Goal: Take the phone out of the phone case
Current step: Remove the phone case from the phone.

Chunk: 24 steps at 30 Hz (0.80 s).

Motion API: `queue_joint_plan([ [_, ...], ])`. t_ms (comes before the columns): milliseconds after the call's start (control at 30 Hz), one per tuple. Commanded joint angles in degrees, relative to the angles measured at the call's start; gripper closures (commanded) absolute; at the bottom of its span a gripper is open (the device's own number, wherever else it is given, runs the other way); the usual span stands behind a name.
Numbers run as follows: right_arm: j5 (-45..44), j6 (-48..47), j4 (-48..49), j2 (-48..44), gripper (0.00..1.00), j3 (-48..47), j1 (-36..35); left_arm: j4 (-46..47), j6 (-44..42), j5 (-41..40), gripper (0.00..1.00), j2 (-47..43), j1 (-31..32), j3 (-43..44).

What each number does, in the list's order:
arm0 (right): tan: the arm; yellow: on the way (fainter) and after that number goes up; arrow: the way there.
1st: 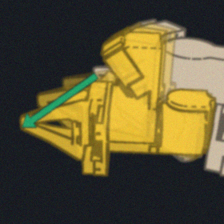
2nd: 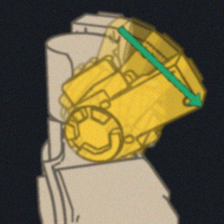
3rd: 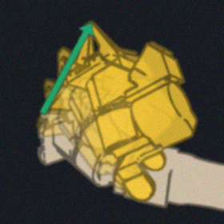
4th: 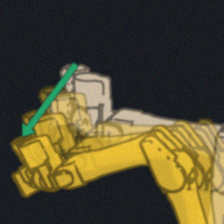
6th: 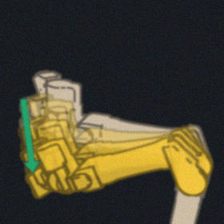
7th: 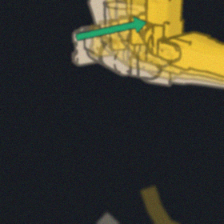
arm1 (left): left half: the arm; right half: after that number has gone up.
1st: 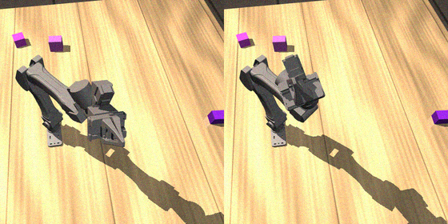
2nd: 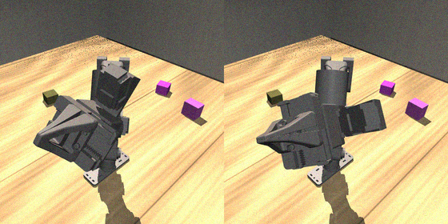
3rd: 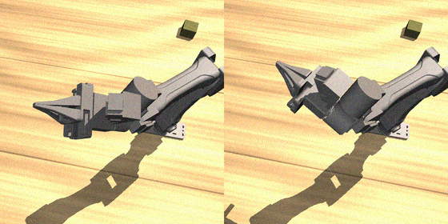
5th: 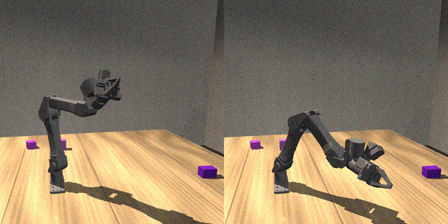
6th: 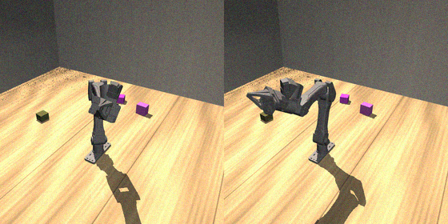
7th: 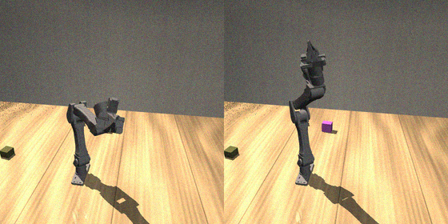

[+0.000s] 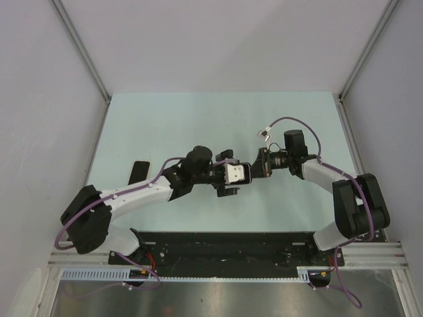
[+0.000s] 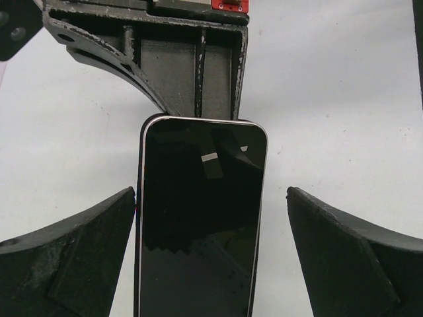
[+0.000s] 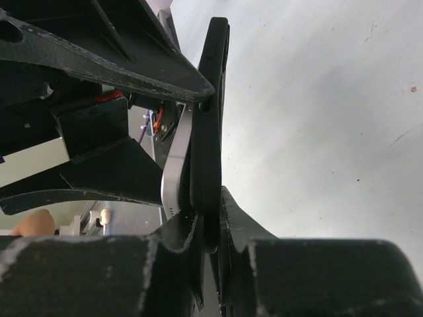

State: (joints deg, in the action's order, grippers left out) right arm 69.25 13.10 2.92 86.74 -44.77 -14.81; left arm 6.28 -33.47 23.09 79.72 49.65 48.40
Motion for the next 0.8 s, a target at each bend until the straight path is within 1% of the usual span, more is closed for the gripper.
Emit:
queue_joint_plan([
  [0,2.82,-1.32,0.34,0.27,1.0,-3.65,-1.1,2.07,0.34,-1.03,0.0,1.22,1.06,2.13],
  [333,2.38,-1.94,-0.98,0.45,1.0,-4.18,-1.54,2.86,1.04,-2.09,0.0,2.28,1.5,2.49],
  [433,2.46,-1.77,-0.9,0.45,1.0,-4.27,-1.54,2.86,1.04,-2.79,0.03,2.71,1.94,2.66],
  [567,2.29,-2.11,-1.25,0.45,1.0,-4.36,-1.54,2.94,1.57,-3.05,0.11,2.98,2.12,2.84],
  [767,1.94,-2.73,-1.69,0.36,1.0,-4.44,-1.45,2.94,1.57,-3.05,0.18,3.25,2.12,2.75],
])
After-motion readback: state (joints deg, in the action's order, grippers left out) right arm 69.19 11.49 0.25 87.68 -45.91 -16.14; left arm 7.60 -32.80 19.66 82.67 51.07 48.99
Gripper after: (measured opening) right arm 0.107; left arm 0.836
